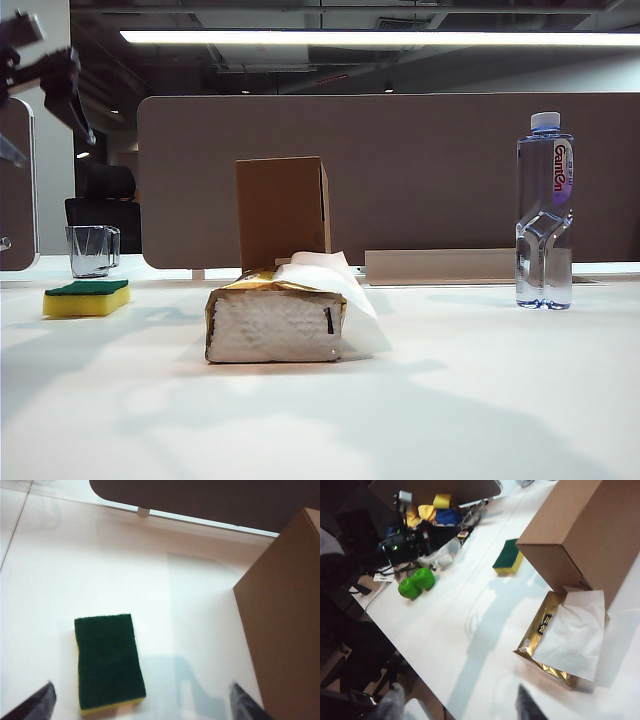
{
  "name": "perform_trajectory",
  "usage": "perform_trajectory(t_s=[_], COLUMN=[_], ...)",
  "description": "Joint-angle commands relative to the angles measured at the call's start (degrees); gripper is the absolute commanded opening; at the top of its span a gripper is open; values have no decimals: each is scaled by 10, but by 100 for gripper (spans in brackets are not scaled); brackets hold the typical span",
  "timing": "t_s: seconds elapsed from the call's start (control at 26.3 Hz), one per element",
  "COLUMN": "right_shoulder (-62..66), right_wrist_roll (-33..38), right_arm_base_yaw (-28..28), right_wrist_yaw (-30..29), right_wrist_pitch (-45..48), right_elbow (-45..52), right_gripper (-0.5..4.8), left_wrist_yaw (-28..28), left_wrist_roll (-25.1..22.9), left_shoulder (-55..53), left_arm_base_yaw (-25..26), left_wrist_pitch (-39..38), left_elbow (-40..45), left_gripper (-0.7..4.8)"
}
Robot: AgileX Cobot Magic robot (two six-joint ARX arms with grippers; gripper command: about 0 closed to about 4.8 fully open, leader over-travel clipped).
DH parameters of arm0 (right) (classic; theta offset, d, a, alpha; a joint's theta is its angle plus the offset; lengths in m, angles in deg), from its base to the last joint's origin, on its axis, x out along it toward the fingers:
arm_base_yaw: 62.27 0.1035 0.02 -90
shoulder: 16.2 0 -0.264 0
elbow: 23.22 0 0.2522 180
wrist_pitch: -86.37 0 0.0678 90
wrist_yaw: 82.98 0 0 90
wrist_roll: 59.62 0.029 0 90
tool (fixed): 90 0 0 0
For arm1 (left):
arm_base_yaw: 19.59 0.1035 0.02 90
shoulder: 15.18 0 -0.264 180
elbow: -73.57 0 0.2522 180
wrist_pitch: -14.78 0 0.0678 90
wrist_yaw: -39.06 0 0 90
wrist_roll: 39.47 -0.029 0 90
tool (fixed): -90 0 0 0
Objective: Move the sponge from left to right to wipe the table, avoiding obstacles on the table, and finally reaching the bottle of mineral water.
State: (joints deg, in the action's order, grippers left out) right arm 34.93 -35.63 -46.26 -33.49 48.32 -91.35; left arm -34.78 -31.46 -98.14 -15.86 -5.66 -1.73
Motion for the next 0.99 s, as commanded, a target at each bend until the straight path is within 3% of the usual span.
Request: perform_trajectory(t_s=[0.04,0.19,0.53,0.99], right_shoulder=[19,49,111,137], right_wrist_roll=[0,0,0,0], right_arm_base_yaw=[19,21,21,21], right_wrist_yaw=[-1,-4,-23,-48], right_wrist_pitch=[23,27,30,17], right_elbow=[-3,-11,-68,-68], right_gripper=[288,341,341,341], left_wrist_yaw=[12,21,19,21], left_wrist_roll=[-7,-17,-35,-35], left_shoulder=[-34,-99,-198,-266], left_arm_base_yaw=[3,3,7,10], left_wrist_pitch=[11,16,16,12], left_elbow=[-21,-50,-109,-141], left_gripper=[479,479,479,479])
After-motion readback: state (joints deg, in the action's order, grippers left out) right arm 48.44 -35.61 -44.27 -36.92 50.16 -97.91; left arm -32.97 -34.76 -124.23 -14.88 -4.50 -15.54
